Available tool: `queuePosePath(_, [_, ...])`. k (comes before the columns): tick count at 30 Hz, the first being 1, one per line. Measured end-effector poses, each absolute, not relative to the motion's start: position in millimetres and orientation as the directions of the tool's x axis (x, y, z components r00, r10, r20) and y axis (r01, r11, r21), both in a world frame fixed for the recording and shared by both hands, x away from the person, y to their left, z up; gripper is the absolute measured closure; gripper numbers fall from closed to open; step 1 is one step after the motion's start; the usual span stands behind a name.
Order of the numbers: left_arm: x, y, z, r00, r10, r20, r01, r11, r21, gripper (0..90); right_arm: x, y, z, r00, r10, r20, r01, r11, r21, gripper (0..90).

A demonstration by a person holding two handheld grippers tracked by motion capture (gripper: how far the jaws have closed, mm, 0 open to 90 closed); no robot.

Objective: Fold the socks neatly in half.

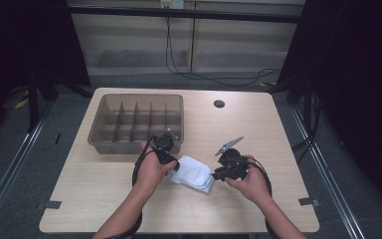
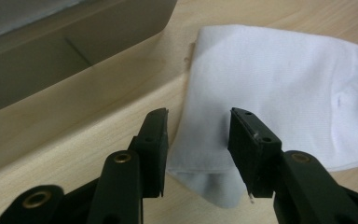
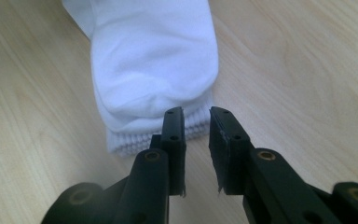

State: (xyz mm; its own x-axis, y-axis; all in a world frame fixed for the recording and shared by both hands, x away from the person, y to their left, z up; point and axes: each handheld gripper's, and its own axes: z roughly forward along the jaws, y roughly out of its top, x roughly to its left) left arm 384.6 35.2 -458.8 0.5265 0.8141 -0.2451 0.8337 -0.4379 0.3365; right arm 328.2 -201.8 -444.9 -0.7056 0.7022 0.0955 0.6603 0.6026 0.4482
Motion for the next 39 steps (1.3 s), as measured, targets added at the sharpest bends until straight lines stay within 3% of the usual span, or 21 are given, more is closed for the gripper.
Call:
queuePosePath(25, [383, 28, -471, 0.543, 0.812, -0.217, 0.826, -0.469, 0.313, 58.5, 342, -168, -443, -0.733, 0.673, 0.093, 0.632, 0.624, 0.46, 76.0])
queuePosePath(32, [381, 26, -471, 0.545, 0.815, -0.198, 0.822, -0.473, 0.317, 60.3, 334, -163, -455, -0.763, 0.644, 0.057, 0.607, 0.684, 0.405, 76.5])
queuePosePath(39, [383, 33, -469, 0.502, 0.83, -0.244, 0.85, -0.421, 0.316, 57.0, 331, -168, -462, -0.751, 0.654, 0.089, 0.622, 0.657, 0.426, 79.3])
